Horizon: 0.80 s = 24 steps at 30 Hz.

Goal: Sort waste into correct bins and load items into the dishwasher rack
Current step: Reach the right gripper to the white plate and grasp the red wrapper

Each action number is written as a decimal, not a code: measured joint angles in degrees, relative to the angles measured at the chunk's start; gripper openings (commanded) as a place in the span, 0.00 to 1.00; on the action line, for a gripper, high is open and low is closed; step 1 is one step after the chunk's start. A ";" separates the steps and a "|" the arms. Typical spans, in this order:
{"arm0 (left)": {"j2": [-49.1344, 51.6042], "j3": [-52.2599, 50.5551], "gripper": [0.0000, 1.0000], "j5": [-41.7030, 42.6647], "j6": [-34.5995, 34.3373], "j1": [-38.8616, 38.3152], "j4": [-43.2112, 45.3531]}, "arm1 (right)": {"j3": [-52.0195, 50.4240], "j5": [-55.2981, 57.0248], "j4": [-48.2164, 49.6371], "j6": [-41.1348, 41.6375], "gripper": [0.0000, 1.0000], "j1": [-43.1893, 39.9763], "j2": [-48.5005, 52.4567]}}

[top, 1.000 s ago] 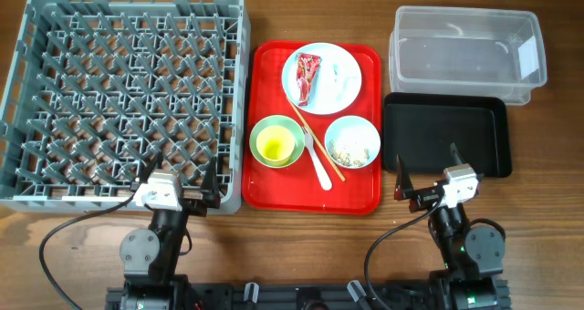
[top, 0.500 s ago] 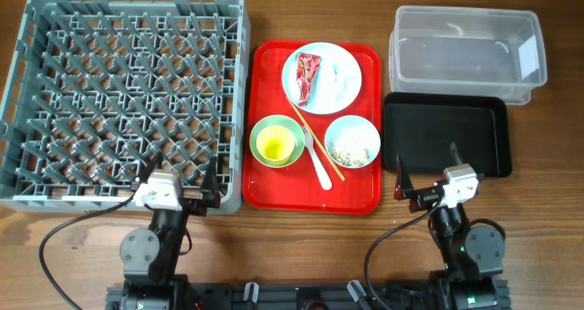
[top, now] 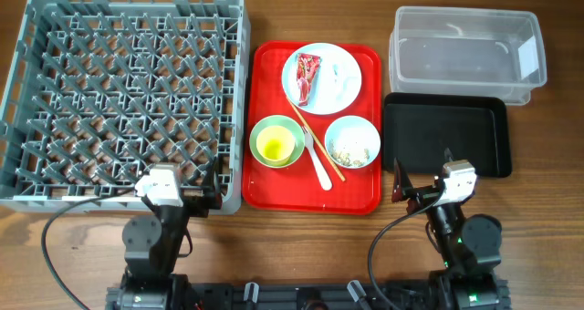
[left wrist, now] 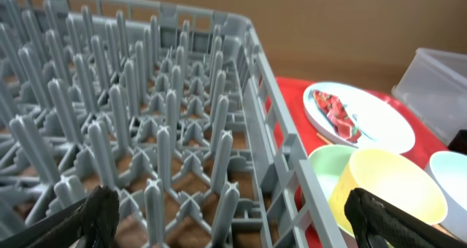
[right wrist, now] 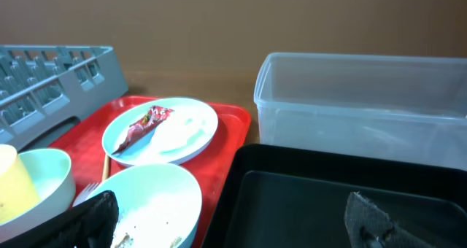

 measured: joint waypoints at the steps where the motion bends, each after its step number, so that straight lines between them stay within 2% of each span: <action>1: 2.16 2.01 1.00 -0.02 -0.22 0.00 -1.99 | 0.96 0.00 -1.09 0.02 1.00 0.00 0.44; 9: 19.96 22.32 1.00 -0.17 -0.87 0.00 -19.76 | 14.14 -0.50 -10.16 0.42 1.00 0.00 11.89; 15: 30.77 35.43 1.00 -0.15 -0.87 0.00 -31.04 | 30.86 -3.74 -16.74 0.44 1.00 0.00 32.70; 21: 32.15 37.03 1.00 -0.13 -0.90 0.00 -33.68 | 53.16 -7.28 -31.89 0.35 1.00 0.00 53.94; 24: 32.15 37.09 1.00 -0.11 -0.90 0.00 -34.23 | 64.37 -8.09 -39.85 -3.04 1.00 0.00 63.17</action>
